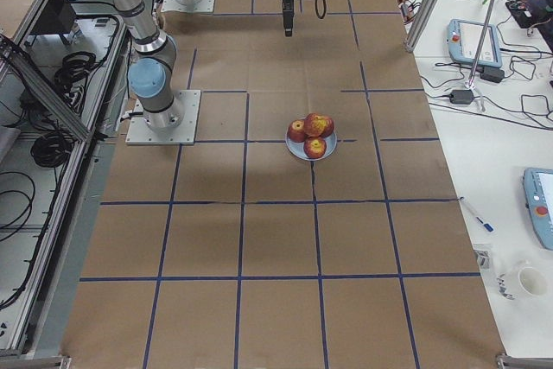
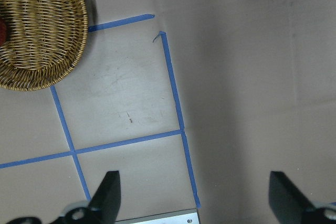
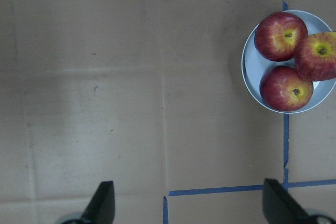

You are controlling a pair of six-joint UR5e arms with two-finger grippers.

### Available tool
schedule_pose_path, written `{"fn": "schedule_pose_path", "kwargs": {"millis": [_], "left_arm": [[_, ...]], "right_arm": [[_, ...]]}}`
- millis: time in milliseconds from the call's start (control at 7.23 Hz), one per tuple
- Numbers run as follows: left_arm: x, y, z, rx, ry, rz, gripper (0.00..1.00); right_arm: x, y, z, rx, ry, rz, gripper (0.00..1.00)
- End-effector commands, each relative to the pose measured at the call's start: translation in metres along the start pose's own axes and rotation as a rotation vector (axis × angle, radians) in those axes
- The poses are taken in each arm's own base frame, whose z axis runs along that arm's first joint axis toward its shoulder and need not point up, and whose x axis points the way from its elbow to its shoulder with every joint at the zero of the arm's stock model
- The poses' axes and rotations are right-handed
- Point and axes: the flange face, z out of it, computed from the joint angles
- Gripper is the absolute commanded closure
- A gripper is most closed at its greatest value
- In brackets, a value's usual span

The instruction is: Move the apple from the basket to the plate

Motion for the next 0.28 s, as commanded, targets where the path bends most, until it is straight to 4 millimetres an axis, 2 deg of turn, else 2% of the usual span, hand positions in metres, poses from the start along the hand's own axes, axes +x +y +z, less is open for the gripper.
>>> {"fn": "schedule_pose_path", "kwargs": {"millis": [0, 138], "left_arm": [[0.0000, -0.0001, -0.0001, 0.001, 0.000, 0.001, 0.01], [0.0000, -0.0001, -0.0001, 0.001, 0.000, 0.001, 0.01]], "right_arm": [[-0.0002, 0.0001, -0.0009, 0.001, -0.002, -0.002, 0.00], [-0.0002, 0.0001, -0.0009, 0.001, -0.002, -0.003, 0.00]]}}
